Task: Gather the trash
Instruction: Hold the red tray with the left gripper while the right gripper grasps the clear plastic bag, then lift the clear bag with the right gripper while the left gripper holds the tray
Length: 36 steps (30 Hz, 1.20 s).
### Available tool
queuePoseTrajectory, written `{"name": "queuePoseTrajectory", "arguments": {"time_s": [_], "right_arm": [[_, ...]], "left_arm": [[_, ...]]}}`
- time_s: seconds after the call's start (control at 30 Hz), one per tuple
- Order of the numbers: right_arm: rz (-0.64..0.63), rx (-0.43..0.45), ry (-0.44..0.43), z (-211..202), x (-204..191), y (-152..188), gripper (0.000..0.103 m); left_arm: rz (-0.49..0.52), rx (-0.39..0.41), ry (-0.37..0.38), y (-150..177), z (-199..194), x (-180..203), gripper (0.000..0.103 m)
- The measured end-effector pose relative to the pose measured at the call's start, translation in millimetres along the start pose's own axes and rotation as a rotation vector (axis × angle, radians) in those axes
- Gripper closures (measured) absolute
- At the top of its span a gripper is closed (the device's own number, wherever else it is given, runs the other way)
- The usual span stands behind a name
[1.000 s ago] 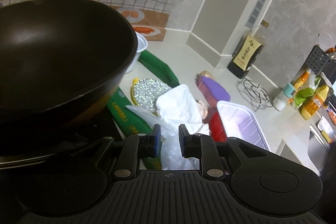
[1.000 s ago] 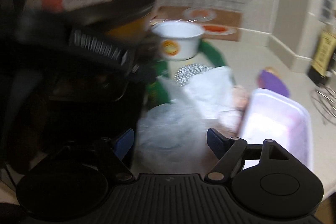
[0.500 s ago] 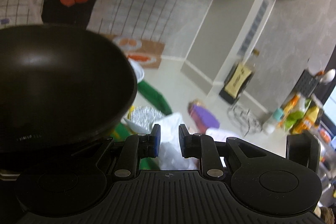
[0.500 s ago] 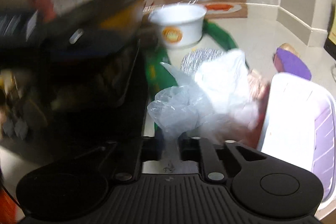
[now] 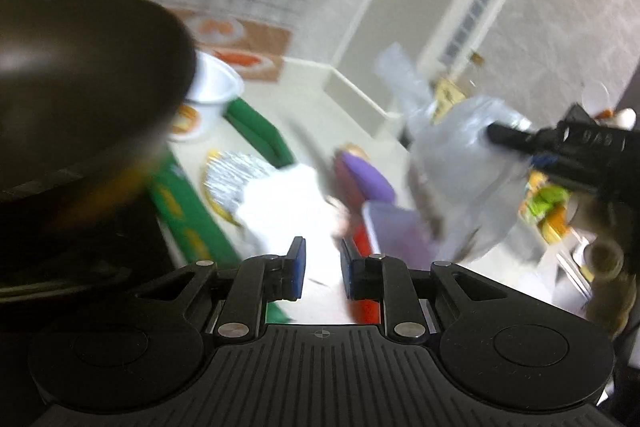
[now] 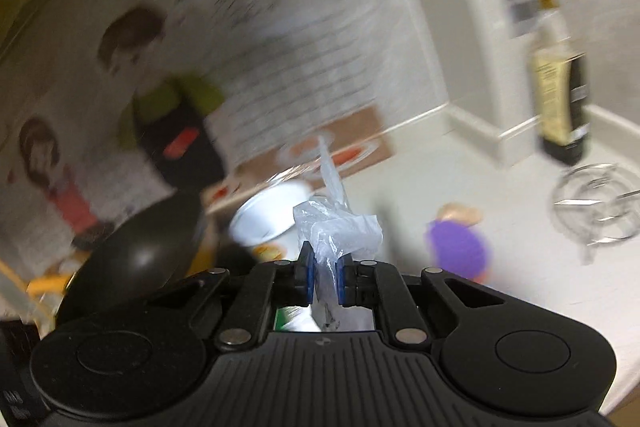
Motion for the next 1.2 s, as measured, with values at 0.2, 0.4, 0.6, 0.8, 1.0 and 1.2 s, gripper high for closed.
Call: {"name": "queuePoseTrajectory", "arguments": {"time_s": [0.2,0.4,0.6,0.8,1.0,1.2], "right_arm": [[0.033,0.093,0.162,-31,63,-21,0.093],[0.017,-0.032,0.322,5,126,7,0.092],[-0.051,-0.099,0.408,35,151,41,0.044],[-0.044,-0.171,0.387,63,154,55,0.033],[-0.081,-0.186,0.400,84,146,63,0.016],[-0.041,-0.216,0.403,97,145,64,0.000]], "left_arm": [[0.058,-0.039,0.060,6,30,34,0.081],[0.118,-0.125,0.018,22,71,55,0.081],[0.172,-0.160,-0.051,34,83,55,0.080],[0.161,-0.158,-0.098,33,80,38,0.079],[0.116,-0.137,-0.163,27,65,9,0.080],[0.071,-0.122,-0.096,25,59,-3,0.080]]}}
Point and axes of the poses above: each gripper's, at about its wrist camera, not at the fingertips, and z roughly the way its jaws point, x to its right, y to its underside, the point moved 3 cm from there along z, roughly the way its jaws point, and after that the axes turned 8 degrees about z, right-handed, at the moved point
